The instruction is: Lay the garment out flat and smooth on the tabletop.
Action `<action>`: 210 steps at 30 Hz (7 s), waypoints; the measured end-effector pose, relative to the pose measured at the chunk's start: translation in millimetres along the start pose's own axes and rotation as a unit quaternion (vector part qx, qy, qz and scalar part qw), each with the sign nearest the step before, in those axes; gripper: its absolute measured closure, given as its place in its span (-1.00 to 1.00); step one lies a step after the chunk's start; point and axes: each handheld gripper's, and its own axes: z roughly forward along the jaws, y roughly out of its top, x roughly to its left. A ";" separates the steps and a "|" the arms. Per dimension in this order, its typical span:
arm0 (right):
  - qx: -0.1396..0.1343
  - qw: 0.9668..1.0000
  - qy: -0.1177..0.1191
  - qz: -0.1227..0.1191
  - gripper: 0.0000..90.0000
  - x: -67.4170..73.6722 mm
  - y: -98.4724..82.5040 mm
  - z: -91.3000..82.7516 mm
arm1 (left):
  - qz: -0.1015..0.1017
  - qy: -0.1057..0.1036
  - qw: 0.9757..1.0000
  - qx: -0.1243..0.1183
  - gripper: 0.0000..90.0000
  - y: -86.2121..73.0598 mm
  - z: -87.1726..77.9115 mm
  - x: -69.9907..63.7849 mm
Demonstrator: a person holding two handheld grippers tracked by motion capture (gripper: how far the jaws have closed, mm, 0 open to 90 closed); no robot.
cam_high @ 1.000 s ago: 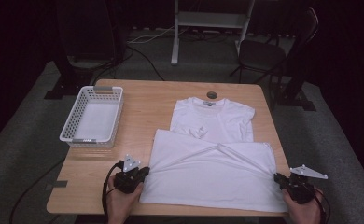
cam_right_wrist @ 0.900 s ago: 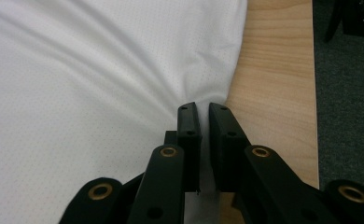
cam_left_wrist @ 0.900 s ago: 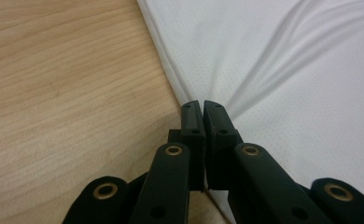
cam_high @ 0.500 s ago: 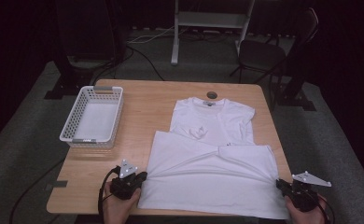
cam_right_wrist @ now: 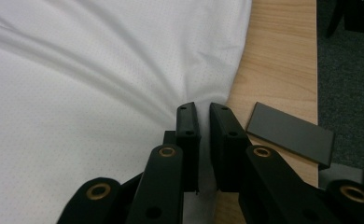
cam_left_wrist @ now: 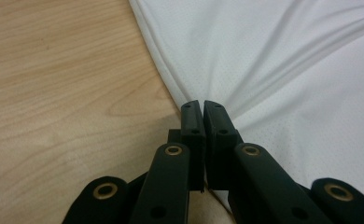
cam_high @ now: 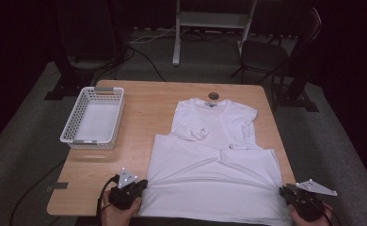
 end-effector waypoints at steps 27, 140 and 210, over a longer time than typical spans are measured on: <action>-0.029 1.000 -0.010 -0.004 0.38 -8.7 30.1 9.4 | -0.001 0.037 0.999 -0.021 0.40 25.0 15.8 8.3; -0.006 1.000 0.023 0.020 0.96 -30.8 11.7 5.1 | -0.004 0.017 1.000 0.016 0.98 21.6 14.2 18.1; -0.013 0.998 0.031 -0.058 0.53 17.5 110.4 92.0 | 0.044 0.037 0.998 -0.005 0.37 56.0 58.1 14.6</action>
